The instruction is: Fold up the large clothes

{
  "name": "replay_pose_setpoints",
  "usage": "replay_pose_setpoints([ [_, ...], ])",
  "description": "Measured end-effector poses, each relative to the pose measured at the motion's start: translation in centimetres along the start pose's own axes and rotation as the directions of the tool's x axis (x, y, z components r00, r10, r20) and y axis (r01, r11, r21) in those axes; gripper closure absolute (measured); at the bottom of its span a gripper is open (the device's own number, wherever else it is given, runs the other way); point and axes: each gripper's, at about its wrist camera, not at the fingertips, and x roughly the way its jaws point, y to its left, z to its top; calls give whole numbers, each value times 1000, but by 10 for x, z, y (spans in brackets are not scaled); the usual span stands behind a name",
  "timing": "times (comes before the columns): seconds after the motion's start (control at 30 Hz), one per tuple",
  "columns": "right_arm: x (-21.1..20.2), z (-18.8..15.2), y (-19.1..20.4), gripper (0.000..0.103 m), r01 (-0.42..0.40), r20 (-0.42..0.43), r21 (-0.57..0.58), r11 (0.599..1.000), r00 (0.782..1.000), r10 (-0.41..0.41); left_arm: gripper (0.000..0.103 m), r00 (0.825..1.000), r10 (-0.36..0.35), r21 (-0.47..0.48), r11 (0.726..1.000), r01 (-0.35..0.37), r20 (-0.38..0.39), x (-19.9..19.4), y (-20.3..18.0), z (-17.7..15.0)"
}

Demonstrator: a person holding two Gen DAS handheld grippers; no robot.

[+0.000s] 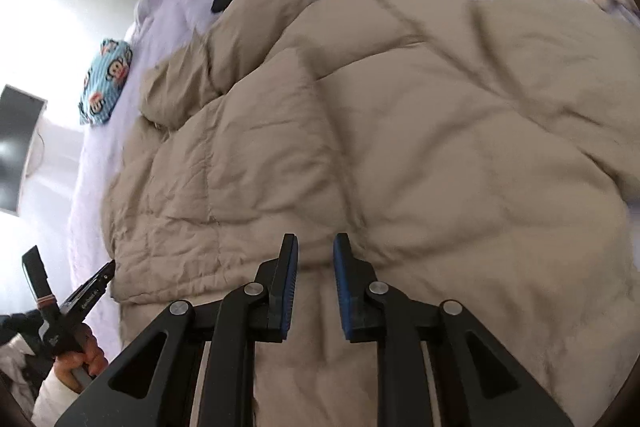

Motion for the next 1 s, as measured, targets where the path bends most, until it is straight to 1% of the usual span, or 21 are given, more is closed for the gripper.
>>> replay_pose_setpoints([
  [0.07, -13, -6, -15, 74, -36, -7, 33, 999, 999, 36, 83, 1000, -23, 3, 1000, 23, 1, -14, -9, -1],
  [0.13, -27, -12, -30, 49, -66, -1, 77, 995, 998, 66, 83, 999, -48, 6, 999, 48, 7, -27, -20, -2],
  [0.17, -32, -12, -36, 45, -70, 7, 95, 993, 998, 70, 83, 998, -66, 12, 998, 66, 8, -34, -29, -4],
  [0.23, -48, -20, -54, 43, -77, 30, 137, 988, 997, 73, 81, 995, -99, 27, 995, 98, 10, -48, -47, -10],
  [0.27, -56, -25, -63, 42, -80, 36, 160, 984, 997, 76, 53, 993, -117, 38, 992, 116, 14, -55, -60, -13],
  [0.3, -62, -28, -72, 39, -84, 40, 184, 979, 996, 78, 11, 992, -127, 43, 991, 126, 18, -60, -68, -15],
  [0.33, -67, -30, -80, 36, -87, 45, 202, 975, 996, 79, 5, 990, -135, 49, 990, 134, 32, -67, -77, -17],
  [0.37, -74, -34, -91, 34, -89, 54, 225, 970, 995, 79, 4, 987, -151, 72, 987, 147, 59, -77, -91, -20],
  [0.47, -89, -40, -114, 32, -94, 81, 274, 957, 994, 74, 4, 984, -173, 131, 978, 165, 47, -86, -126, -23],
  [0.53, -100, -45, -133, 22, -95, 102, 309, 946, 993, 66, 3, 981, -192, 137, 973, 186, 28, -89, -143, -25],
  [0.67, -122, -49, -170, 21, -99, 141, 369, 924, 989, 49, 3, 978, -208, 154, 967, 205, 8, -94, -184, -32],
  [0.83, -147, -47, -209, 19, -97, 186, 411, 906, 982, 21, 3, 979, -200, 207, 957, 204, -41, -96, -239, -41],
  [0.93, -159, -44, -233, 17, -101, 210, 429, 898, 978, 9, 3, 980, -193, 224, 954, 201, -56, -96, -263, -44],
  [0.97, -162, -42, -240, 15, -107, 219, 436, 893, 976, 11, 3, 983, -177, 231, 955, 185, -57, -96, -273, -45],
  [1.0, -165, -40, -247, 1, -110, 228, 446, 888, 974, 7, 3, 986, -160, 238, 957, 169, -57, -95, -280, -46],
])
